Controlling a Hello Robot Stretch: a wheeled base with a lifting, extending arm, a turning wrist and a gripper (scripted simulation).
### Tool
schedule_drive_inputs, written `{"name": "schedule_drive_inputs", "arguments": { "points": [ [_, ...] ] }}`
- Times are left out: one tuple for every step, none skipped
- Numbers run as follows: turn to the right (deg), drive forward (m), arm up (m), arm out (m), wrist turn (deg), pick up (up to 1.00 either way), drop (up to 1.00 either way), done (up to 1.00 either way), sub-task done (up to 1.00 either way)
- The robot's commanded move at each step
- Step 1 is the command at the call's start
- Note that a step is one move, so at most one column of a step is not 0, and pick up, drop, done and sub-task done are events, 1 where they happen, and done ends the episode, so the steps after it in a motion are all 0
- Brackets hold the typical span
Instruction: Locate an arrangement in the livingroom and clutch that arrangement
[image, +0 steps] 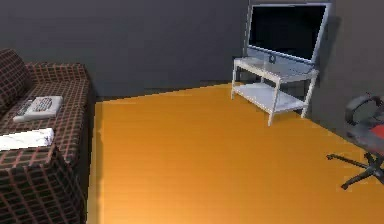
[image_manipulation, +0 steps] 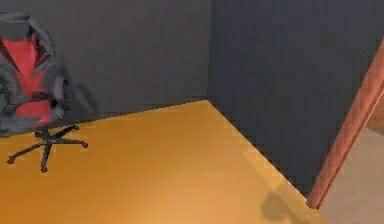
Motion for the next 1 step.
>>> {"name": "schedule_drive_inputs", "arguments": {
  "points": [
    [-42.0,0.00,0.00,0.00,0.0,0.00,0.00,0.00,0.00]
  ]
}}
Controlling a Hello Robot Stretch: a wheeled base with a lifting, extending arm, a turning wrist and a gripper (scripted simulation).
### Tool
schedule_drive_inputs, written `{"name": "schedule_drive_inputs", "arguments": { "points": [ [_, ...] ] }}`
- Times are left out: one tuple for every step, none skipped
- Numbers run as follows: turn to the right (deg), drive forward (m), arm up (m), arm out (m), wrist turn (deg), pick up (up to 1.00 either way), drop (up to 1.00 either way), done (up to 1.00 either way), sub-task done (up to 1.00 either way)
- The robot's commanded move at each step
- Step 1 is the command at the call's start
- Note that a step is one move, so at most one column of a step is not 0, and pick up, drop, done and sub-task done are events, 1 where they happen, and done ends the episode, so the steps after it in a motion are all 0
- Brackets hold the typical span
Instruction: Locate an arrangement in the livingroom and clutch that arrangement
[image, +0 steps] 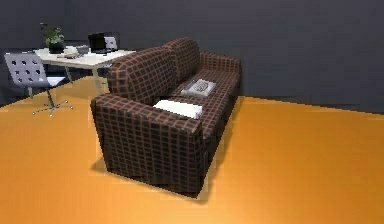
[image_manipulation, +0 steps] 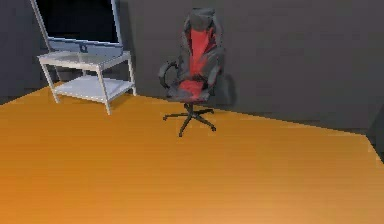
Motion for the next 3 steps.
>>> {"name": "schedule_drive_inputs", "arguments": {
  "points": [
    [0.0,0.15,0.00,0.00,0.0,0.00,0.00,0.00,0.00],
    [-45.0,0.00,0.00,0.00,0.0,0.00,0.00,0.00,0.00],
    [-9.0,0.00,0.00,0.00,0.0,0.00,0.00,0.00,0.00]
  ]
}}
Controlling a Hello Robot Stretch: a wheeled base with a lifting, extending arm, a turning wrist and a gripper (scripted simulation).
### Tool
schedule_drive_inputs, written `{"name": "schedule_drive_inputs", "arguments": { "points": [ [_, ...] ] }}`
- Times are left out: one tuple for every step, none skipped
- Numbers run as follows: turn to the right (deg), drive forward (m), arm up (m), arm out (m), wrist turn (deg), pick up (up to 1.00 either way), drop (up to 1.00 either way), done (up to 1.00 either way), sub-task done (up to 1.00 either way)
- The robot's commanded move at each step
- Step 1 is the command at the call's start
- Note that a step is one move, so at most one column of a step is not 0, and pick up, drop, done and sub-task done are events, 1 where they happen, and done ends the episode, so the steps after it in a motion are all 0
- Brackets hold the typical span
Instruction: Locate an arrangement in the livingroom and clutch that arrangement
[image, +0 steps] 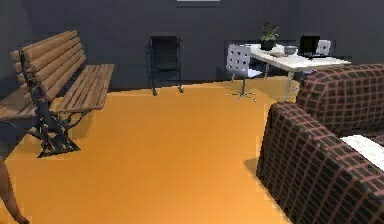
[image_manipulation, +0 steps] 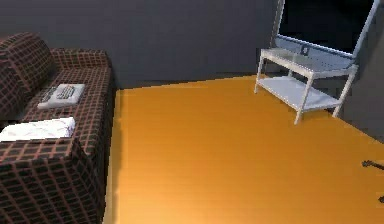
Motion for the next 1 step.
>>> {"name": "schedule_drive_inputs", "arguments": {
  "points": [
    [0.0,1.00,0.00,0.00,0.0,0.00,0.00,0.00,0.00]
  ]
}}
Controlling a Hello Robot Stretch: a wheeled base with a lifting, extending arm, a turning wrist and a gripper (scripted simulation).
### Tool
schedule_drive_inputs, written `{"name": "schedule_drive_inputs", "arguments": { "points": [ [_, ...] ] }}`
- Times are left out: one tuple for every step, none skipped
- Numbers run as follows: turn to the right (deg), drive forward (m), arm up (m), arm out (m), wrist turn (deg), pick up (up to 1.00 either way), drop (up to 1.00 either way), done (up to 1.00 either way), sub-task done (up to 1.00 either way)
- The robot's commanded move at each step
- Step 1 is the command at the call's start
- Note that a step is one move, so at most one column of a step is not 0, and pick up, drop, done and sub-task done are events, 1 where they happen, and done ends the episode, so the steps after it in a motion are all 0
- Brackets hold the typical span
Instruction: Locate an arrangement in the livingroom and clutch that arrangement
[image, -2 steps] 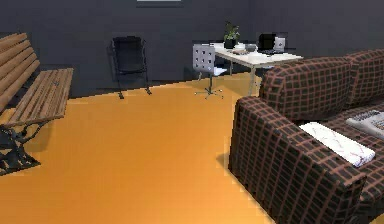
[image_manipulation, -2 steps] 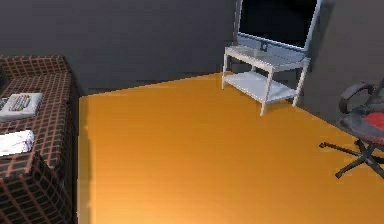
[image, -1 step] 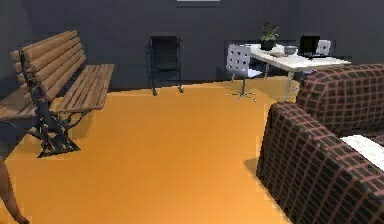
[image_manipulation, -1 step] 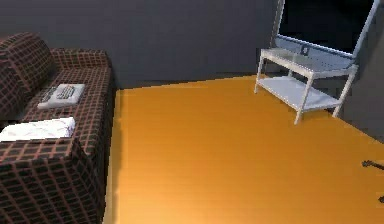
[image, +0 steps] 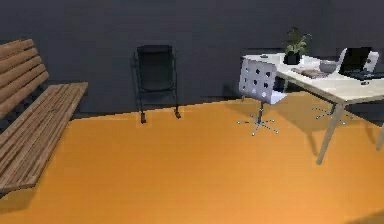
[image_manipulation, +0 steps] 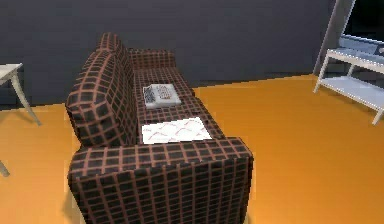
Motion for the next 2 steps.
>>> {"name": "schedule_drive_inputs", "arguments": {
  "points": [
    [-3.0,0.00,0.00,0.00,0.0,0.00,0.00,0.00,0.00],
    [0.0,0.60,0.00,0.00,0.0,0.00,0.00,0.00,0.00]
  ]
}}
